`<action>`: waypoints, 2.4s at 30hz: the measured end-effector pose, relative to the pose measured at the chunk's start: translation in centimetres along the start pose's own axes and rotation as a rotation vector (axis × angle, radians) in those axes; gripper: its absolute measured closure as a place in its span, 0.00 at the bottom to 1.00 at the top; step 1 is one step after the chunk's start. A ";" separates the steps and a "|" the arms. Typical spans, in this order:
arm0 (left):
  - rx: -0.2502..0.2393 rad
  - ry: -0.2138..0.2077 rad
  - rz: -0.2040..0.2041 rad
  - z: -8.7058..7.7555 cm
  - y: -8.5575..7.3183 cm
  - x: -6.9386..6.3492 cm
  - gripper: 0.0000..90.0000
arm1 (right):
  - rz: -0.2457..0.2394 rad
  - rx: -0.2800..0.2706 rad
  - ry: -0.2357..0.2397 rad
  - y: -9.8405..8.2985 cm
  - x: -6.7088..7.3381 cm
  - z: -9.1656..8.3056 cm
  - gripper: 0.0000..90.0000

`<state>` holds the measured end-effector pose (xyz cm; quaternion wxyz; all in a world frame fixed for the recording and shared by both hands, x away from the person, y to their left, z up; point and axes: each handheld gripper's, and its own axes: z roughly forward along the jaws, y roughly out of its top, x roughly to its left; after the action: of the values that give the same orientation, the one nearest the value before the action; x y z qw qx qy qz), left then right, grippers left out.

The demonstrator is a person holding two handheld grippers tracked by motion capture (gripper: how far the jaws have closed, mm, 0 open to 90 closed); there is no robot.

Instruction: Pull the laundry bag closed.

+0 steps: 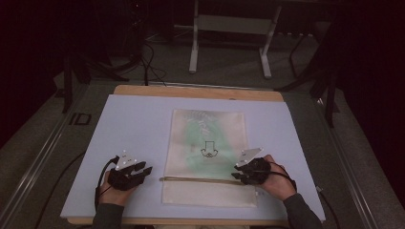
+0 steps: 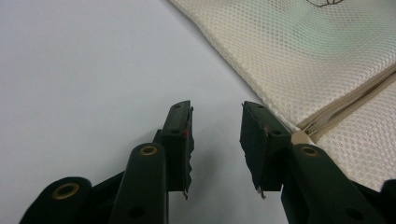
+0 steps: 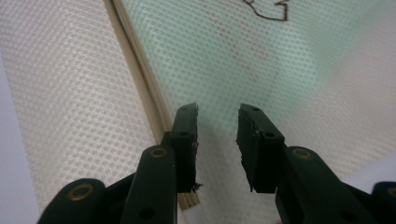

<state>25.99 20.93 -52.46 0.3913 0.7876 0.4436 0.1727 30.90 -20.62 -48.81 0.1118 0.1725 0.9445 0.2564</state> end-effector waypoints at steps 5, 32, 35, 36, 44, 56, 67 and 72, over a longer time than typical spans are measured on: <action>-0.001 0.001 0.001 0.0 0.0 0.0 0.70 | -0.023 0.001 0.017 0.7 0.4 0.5 0.76; -0.007 0.009 0.000 -0.1 0.0 0.1 0.69 | -0.104 -0.005 0.112 4.8 2.3 3.0 0.75; -0.006 0.010 -0.001 -0.1 0.0 0.1 0.69 | -0.112 -0.006 0.123 5.1 2.5 3.4 0.75; -0.006 0.009 -0.001 -0.1 0.0 0.1 0.69 | -0.112 -0.006 0.124 5.2 2.6 3.4 0.75; -0.003 0.010 0.000 -0.1 0.0 0.1 0.69 | -0.140 -0.003 0.139 6.2 3.0 3.7 0.74; -0.007 0.012 -0.001 -0.2 0.0 0.2 0.68 | -0.168 -0.001 0.161 7.4 3.5 4.4 0.74; -0.013 0.010 -0.005 -0.2 0.0 0.3 0.68 | -0.193 -0.005 0.183 9.1 4.1 5.3 0.74; -0.015 0.010 -0.006 -0.2 0.0 0.3 0.67 | -0.195 -0.009 0.195 9.8 4.4 5.6 0.74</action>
<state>25.96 21.28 -52.37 0.3956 0.7824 0.4466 0.1789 31.19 -8.47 -48.93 0.0448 0.0535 0.9619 0.2643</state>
